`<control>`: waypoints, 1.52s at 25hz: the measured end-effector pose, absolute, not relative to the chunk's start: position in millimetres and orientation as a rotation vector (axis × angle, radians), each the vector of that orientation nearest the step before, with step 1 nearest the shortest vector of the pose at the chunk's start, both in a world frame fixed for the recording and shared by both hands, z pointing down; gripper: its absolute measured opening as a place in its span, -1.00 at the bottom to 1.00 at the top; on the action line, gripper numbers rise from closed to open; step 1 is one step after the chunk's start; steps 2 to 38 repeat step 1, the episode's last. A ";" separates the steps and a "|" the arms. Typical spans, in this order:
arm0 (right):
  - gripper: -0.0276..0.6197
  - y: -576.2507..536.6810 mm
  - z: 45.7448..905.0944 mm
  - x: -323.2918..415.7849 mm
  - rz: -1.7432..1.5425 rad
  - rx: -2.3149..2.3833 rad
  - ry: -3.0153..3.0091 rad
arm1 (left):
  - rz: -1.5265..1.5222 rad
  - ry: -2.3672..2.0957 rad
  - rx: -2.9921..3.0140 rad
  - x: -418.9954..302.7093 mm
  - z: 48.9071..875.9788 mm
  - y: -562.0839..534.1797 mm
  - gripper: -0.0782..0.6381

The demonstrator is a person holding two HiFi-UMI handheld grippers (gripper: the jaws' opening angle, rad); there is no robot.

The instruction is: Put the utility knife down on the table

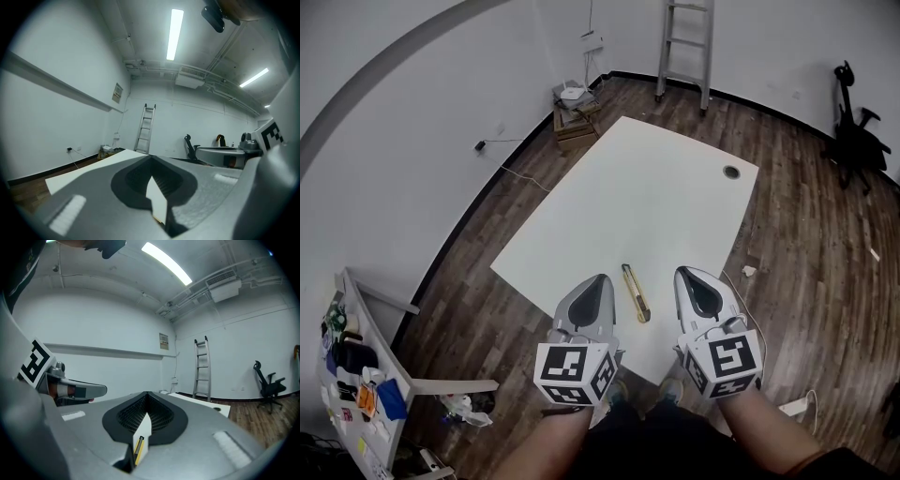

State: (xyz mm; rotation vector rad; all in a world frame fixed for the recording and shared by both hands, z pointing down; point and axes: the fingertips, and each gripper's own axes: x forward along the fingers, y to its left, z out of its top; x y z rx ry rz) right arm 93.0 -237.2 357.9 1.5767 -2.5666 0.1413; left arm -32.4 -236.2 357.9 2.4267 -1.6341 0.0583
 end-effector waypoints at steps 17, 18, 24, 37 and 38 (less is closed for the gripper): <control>-0.84 -238.0 359.3 92.9 0.145 1.576 -2.566 | 0.058 -1.637 2.423 -33.7 358.8 -236.0 -0.78; -0.84 -238.0 359.3 92.9 0.145 1.576 -2.566 | 0.058 -1.637 2.423 -33.7 358.8 -236.0 -0.78; -0.84 -238.0 359.3 92.9 0.145 1.576 -2.566 | 0.058 -1.637 2.423 -33.7 358.8 -236.0 -0.78; -0.84 -238.0 359.3 92.9 0.145 1.576 -2.566 | 0.058 -1.637 2.423 -33.7 358.8 -236.0 -0.78; -0.84 -238.0 359.3 92.9 0.145 1.576 -2.566 | 0.058 -1.637 2.423 -33.7 358.8 -236.0 -0.78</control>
